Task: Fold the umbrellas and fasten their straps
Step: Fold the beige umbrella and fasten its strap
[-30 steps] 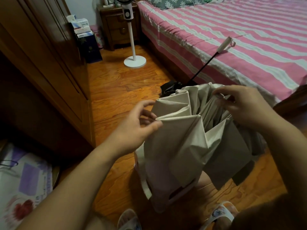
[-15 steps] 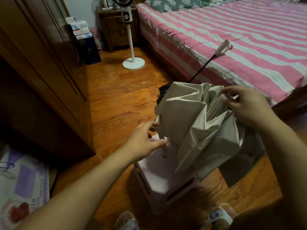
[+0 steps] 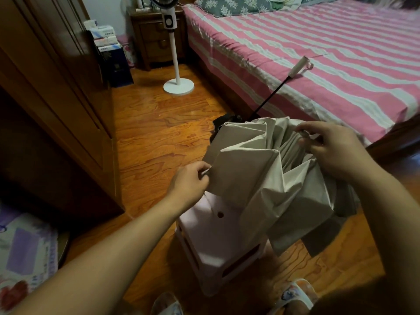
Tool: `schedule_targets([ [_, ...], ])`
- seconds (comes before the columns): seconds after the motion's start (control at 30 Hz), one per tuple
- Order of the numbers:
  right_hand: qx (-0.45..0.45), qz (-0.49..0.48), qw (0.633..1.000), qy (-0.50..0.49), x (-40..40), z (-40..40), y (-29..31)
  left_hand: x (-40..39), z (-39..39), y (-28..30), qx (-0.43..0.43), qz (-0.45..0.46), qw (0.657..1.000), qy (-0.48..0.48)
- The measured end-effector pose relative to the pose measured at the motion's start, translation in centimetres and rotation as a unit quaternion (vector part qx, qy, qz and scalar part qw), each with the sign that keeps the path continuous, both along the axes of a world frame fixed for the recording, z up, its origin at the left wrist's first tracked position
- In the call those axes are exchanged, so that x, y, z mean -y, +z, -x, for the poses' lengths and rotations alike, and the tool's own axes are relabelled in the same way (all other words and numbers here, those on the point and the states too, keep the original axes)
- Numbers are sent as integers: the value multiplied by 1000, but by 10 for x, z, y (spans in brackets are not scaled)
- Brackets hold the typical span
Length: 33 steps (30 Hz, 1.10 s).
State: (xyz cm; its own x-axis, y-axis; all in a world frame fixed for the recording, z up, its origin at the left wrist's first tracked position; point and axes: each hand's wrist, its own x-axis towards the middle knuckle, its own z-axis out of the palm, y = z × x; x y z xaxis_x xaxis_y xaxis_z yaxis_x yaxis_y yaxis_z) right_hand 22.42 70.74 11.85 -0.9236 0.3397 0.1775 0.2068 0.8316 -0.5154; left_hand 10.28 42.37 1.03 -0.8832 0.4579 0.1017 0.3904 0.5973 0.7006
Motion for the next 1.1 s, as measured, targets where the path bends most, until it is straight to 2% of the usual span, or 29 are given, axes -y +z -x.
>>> schedule_targets([
  [0.07, 0, -1, 1000, -10, -5, -1, -1, 3, -1, 12, 34, 10, 999, -7],
  [0.13, -1, 0, 1000, -24, -9, -2, -2, 10, 0, 24, 105, 1, 994, -36],
  [0.33, -8, 5, 999, -37, -14, -3, -2, 45, 10, 59, 275, -45, 958, -62],
  [0.43, -6, 3, 999, -36, -12, -3, -1, 61, 21, 64, 301, -56, 951, -44],
  [0.5, -3, 4, 999, -32, -8, -4, -1, 71, 33, 56, 272, -6, 962, 1],
  [0.57, -7, 3, 1000, -26, -3, -3, -1, 81, 47, 46, 225, 93, 968, 65],
  [0.63, -10, -1, 1000, -21, 4, -2, 0, 83, 50, 44, 130, 179, 964, 144],
  [0.67, -11, -8, 1000, -16, 8, -1, 1, 78, 45, 49, 72, 159, 971, 165],
  [0.73, -12, -25, 1000, -3, 17, 2, 2, 56, 17, 71, -23, 18, 992, 122],
  [0.8, -12, -42, 999, 4, 25, 6, 2, 32, -18, 93, -70, -82, 994, -5],
  [0.83, -15, -48, 999, 4, 28, 8, 1, 23, -35, 101, -88, -86, 989, -79],
  [0.9, -22, -53, 998, 0, 33, 10, 0, 11, -58, 100, -121, -28, 975, -182],
  [0.97, -26, -59, 998, -10, 37, 12, -1, 2, -69, 94, -121, 36, 976, -180],
  [1.1, -37, -67, 997, -32, 39, 14, -4, -6, -75, 90, -190, 85, 970, -124],
])
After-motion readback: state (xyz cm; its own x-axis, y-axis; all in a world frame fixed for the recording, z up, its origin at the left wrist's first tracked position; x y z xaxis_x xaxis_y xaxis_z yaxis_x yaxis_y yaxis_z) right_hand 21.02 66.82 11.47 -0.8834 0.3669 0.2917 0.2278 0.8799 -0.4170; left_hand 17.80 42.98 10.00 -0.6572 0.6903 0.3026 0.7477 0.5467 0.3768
